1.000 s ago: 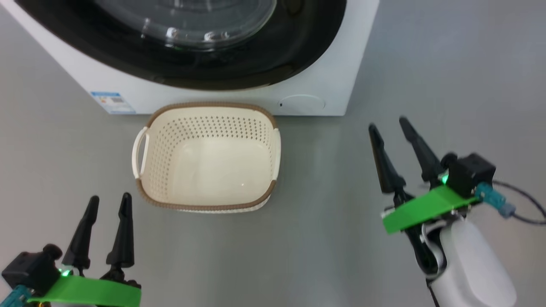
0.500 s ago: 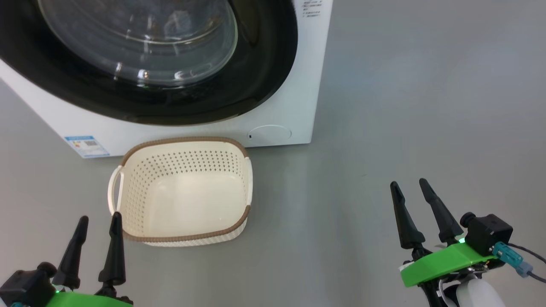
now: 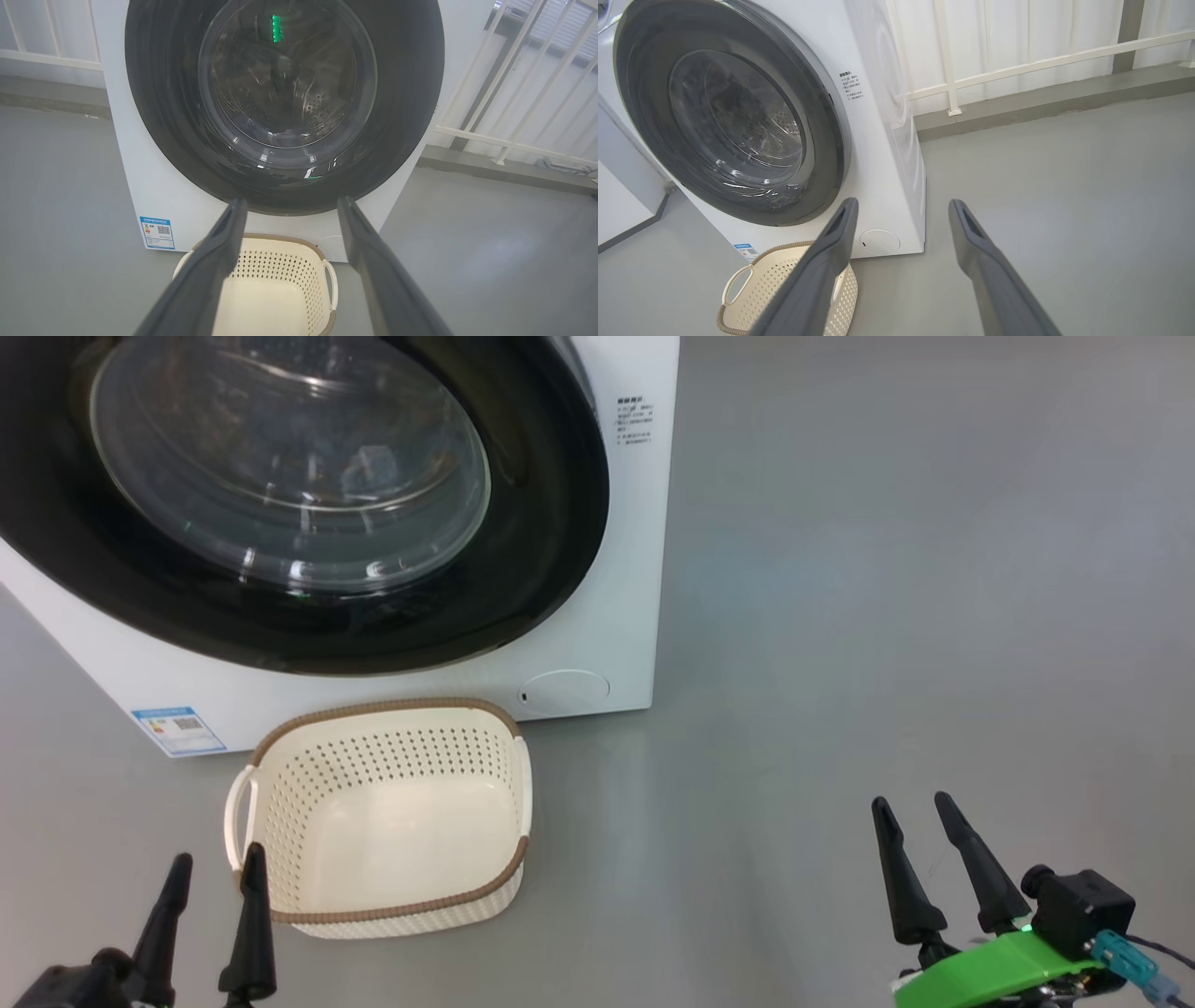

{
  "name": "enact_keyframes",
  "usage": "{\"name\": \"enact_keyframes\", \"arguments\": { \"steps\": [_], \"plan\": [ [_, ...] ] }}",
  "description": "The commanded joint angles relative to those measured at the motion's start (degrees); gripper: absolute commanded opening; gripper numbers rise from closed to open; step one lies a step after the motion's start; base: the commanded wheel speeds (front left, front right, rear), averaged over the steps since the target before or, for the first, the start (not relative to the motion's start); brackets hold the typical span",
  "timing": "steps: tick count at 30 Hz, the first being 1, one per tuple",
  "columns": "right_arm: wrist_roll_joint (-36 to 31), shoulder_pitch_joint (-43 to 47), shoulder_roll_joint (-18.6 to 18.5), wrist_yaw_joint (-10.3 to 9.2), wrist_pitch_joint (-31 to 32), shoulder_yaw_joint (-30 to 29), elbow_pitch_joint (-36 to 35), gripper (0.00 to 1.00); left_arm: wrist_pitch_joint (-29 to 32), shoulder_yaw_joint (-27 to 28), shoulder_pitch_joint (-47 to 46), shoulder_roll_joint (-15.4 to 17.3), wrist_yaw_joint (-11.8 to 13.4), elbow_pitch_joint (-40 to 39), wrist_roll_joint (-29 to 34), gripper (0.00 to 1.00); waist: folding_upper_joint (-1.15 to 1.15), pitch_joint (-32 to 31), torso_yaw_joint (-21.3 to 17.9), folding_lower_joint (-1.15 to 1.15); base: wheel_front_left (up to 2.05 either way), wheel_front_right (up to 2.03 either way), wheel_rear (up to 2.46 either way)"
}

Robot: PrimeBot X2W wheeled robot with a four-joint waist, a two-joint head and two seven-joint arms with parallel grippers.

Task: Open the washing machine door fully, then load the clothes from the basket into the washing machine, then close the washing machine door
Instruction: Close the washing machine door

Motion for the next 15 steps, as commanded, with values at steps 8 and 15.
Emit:
{"name": "enact_keyframes", "arguments": {
  "steps": [8,15],
  "plan": [
    [-0.5,2.6,0.1,-0.32,-0.3,-0.9,-3.4,1.00,-0.4,2.8,1.3,0.2,-0.2,-0.2,2.6,1.00,0.00,-2.6,0.3,0.00,0.00,0.00,0.00],
    [-0.9,3.8,0.1,-0.32,-0.3,-1.9,-4.7,1.00,-0.4,2.6,2.5,-0.3,-0.2,-0.2,3.7,1.00,0.00,-3.5,1.1,0.00,0.00,0.00,0.00]
  ]
}}
